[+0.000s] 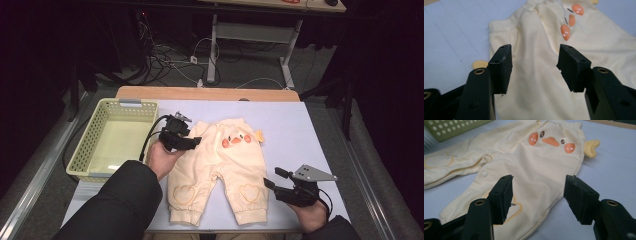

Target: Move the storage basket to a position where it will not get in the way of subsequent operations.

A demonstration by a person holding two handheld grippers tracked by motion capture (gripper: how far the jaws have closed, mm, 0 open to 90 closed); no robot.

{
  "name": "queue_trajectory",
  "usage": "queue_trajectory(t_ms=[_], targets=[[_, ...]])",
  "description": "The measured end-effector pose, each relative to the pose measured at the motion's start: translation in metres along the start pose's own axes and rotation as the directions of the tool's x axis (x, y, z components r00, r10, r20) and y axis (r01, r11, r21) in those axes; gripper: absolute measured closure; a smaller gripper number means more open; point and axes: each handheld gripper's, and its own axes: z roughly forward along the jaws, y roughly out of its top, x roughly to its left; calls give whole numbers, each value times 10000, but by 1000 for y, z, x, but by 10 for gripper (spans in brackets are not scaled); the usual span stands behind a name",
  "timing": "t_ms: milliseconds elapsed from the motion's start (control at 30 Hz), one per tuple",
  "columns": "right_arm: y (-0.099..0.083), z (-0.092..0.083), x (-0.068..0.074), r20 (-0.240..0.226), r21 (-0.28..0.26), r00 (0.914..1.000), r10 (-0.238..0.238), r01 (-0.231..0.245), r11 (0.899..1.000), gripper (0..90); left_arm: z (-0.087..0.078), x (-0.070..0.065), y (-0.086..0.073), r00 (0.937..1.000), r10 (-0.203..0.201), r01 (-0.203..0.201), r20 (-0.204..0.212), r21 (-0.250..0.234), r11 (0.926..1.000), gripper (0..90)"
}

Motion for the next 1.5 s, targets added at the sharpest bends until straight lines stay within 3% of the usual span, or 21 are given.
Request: queue_trajectory(t_ms=[167,367,600,800,1000,1167,1300,1500], targets=[[-3,-4,-4,79,15,9999,145,-145,9999,410,13,9,8,9996,-78,84,-272,225,9997,388],[-5,-7,-7,109,-40,9997,231,-231,9997,409,26,25,16,9977,-682,678,62,512,9964,397],[-4,-5,-7,44,15,9998,207,-207,9998,412,43,31,25,9968,-745,765,-284,768,9941,422],[-4,-3,-6,-47,73,9999,140,-139,9999,414,65,35,26,9954,-833,893,-468,1472,9851,445],[-4,-3,-5,-110,83,9999,94,-93,9999,415,74,45,23,9883,-1385,1470,-641,1560,9768,451],[-4,-2,-5,-119,106,9999,96,-95,9999,415,80,47,21,9875,-1488,1558,-513,1815,9710,468],[-4,-2,-5,-146,155,9999,62,-60,9999,414,84,47,19,9872,-1547,1596,-396,2048,9657,553],[-4,-1,-5,-193,207,9998,71,-67,9998,414,83,50,20,9833,-1800,1811,-258,2333,9554,794]])
